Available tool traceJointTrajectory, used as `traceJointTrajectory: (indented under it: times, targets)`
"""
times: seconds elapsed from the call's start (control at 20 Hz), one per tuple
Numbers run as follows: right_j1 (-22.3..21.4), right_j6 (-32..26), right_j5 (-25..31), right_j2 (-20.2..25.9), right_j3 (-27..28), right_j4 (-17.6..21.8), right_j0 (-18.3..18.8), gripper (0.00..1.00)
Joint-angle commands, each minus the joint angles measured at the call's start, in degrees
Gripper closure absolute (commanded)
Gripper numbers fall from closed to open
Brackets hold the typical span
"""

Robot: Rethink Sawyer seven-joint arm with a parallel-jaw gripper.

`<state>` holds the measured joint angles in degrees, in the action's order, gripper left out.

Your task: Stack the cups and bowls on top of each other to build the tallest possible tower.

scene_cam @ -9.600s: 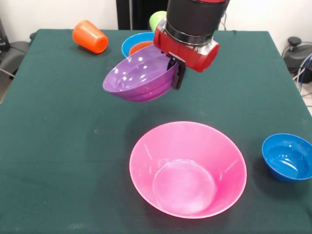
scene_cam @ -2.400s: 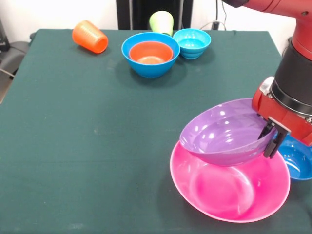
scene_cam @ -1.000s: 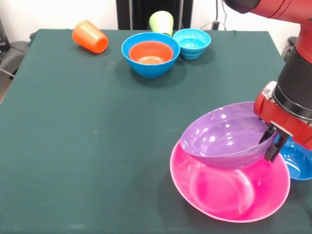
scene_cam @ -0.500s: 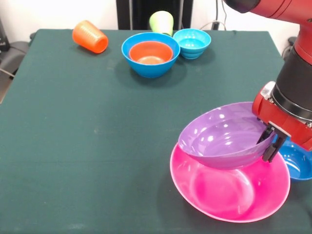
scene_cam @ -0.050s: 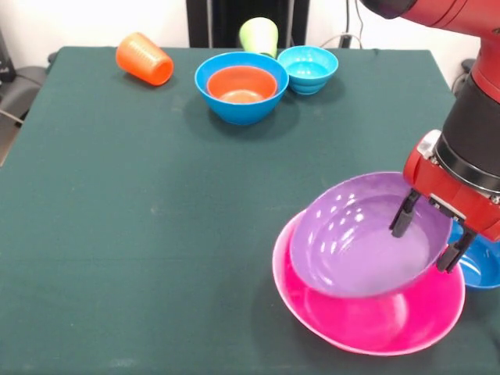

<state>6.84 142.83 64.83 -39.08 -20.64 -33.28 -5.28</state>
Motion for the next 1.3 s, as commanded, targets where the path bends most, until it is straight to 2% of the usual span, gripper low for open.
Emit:
traceJointTrajectory:
  times: [0.05, 0.4, 1.1, 1.2, 1.3]
  targets:
    - [-0.86, 8.1, -0.84, 2.58, -0.75, -0.06, -0.35, 0.0]
    - [-0.39, 7.88, 0.74, 2.35, 0.31, -0.72, 0.16, 0.0]
    - [-0.17, 7.46, 0.21, 2.68, 0.44, -1.44, 0.28, 0.0]
    - [-1.61, 5.56, 1.06, 3.28, -0.48, -1.26, 0.33, 0.0]
    - [-4.49, 0.41, 0.32, 5.67, -4.38, 0.08, 0.86, 0.0]
